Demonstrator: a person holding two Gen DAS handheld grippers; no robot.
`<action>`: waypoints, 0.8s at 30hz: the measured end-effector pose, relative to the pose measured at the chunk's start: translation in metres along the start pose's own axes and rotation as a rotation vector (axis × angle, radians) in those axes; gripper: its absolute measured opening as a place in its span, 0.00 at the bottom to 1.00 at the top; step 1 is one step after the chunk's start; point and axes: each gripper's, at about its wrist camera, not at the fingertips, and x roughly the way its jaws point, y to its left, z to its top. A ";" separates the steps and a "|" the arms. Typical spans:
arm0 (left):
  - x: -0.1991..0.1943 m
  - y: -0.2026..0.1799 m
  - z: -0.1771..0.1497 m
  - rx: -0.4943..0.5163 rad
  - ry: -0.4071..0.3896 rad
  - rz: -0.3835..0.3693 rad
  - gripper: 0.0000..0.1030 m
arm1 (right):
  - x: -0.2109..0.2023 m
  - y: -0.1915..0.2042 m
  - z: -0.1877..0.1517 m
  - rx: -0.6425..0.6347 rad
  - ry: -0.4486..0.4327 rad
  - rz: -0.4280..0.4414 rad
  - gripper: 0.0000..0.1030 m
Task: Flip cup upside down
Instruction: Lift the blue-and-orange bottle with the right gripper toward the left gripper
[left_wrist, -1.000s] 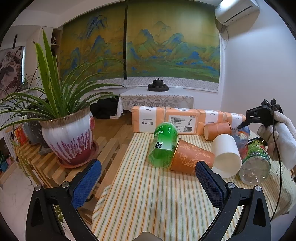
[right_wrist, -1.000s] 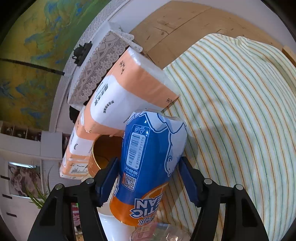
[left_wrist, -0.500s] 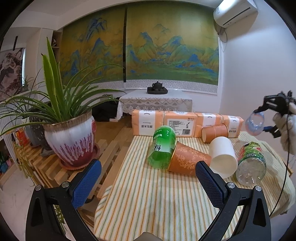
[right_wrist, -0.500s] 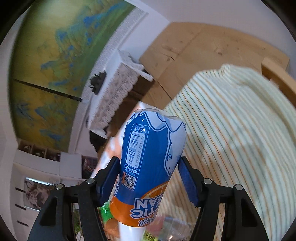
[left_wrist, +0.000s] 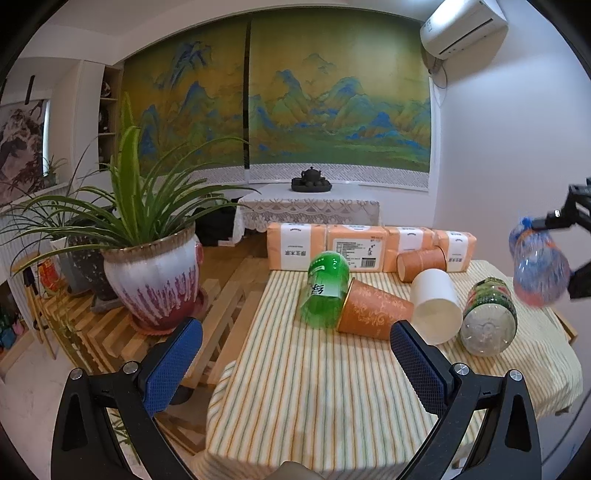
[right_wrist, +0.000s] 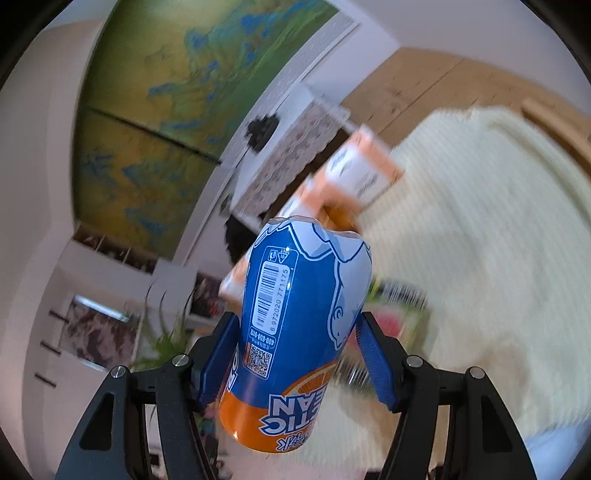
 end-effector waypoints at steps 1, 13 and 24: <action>-0.003 0.002 0.000 -0.001 -0.001 0.000 1.00 | 0.003 0.000 -0.007 -0.003 0.013 0.005 0.60; -0.013 0.017 -0.003 -0.017 -0.009 0.013 1.00 | 0.048 -0.010 -0.092 -0.011 0.141 0.021 0.60; -0.006 0.022 -0.005 -0.030 0.015 0.010 1.00 | 0.078 -0.008 -0.110 -0.047 0.134 -0.047 0.60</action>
